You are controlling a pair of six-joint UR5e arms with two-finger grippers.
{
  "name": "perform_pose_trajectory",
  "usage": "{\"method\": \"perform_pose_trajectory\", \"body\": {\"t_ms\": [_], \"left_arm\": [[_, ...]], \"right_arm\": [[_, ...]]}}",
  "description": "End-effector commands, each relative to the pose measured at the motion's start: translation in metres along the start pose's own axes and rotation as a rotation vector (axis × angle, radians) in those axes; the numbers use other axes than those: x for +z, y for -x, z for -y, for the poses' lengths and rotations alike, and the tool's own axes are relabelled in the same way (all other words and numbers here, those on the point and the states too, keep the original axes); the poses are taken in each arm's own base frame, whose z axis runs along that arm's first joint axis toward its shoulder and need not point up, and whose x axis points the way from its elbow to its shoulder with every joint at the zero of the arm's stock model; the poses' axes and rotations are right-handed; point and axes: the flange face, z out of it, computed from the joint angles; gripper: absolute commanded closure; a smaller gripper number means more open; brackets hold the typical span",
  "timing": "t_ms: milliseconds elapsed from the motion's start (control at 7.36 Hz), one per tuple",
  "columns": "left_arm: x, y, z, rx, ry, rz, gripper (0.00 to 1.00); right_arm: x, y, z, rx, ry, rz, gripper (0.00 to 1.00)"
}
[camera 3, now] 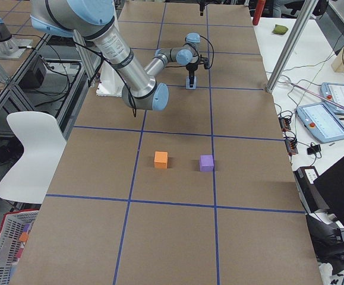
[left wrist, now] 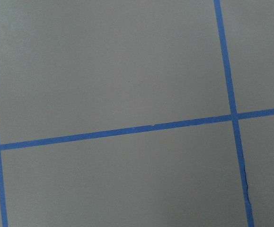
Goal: Place blue block between orange and purple blocks
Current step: 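Carry the light blue cube with the right gripper toward the purple cube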
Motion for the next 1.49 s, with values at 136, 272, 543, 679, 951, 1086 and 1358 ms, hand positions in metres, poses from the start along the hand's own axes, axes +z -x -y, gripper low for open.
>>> {"method": "perform_pose_trajectory", "body": {"t_ms": [136,272,543,679,951,1086,1358], "left_arm": [[-0.002,0.002,0.0,-0.001,-0.003,0.0,0.0],[0.003,0.022,-0.009,0.049,0.011,0.014,0.0],[-0.002,0.103,-0.027,0.132,0.013,0.042,0.0],[-0.008,0.14,-0.038,0.064,0.004,0.058,0.0],[-0.026,0.178,-0.045,-0.017,-0.023,0.07,0.0],[-0.025,0.204,-0.05,-0.062,-0.02,0.078,0.0],[-0.012,0.235,-0.049,-0.092,-0.004,0.084,0.0]], "right_arm": [[-0.052,-0.001,0.0,0.127,0.042,0.058,1.0],[-0.097,-0.004,-0.008,0.133,0.035,0.064,1.0],[-0.192,-0.049,-0.006,0.068,-0.031,0.092,1.0],[-0.225,-0.106,0.003,0.027,-0.078,0.08,1.0],[-0.258,-0.241,0.046,-0.02,-0.094,0.08,1.0],[-0.269,-0.314,0.061,-0.04,-0.08,0.087,1.0],[-0.281,-0.431,0.08,-0.071,-0.069,0.08,1.0]]}}
